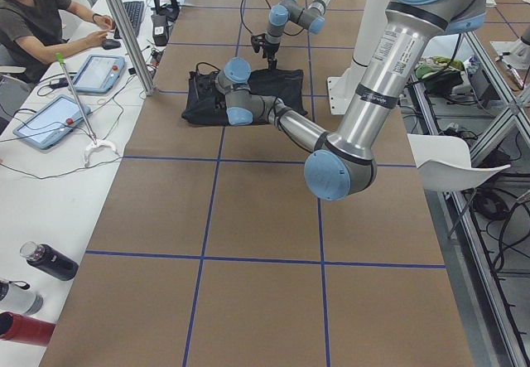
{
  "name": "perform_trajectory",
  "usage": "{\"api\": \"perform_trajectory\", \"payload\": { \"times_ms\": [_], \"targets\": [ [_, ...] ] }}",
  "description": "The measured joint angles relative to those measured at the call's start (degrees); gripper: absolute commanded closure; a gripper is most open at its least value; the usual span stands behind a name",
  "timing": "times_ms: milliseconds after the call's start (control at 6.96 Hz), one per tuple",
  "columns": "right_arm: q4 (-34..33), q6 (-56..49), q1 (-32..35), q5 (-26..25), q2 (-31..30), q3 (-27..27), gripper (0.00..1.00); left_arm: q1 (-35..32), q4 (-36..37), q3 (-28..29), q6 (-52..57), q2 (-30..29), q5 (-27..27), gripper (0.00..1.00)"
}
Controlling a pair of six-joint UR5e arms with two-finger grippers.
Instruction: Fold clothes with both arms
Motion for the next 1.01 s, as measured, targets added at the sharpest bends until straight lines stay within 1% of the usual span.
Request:
{"api": "perform_trajectory", "payload": {
  "times_ms": [575, 1006],
  "targets": [
    [0.08, 0.01, 0.95, 1.44, 0.45, 0.32, 0.00, 0.00, 0.00, 0.13, 0.07, 0.09, -0.03, 0.00],
    [0.61, 0.00, 1.15, 1.36, 2.20, -0.11, 0.00, 0.00, 0.00, 0.08, 0.08, 0.23, -0.03, 0.00]
  ]
}}
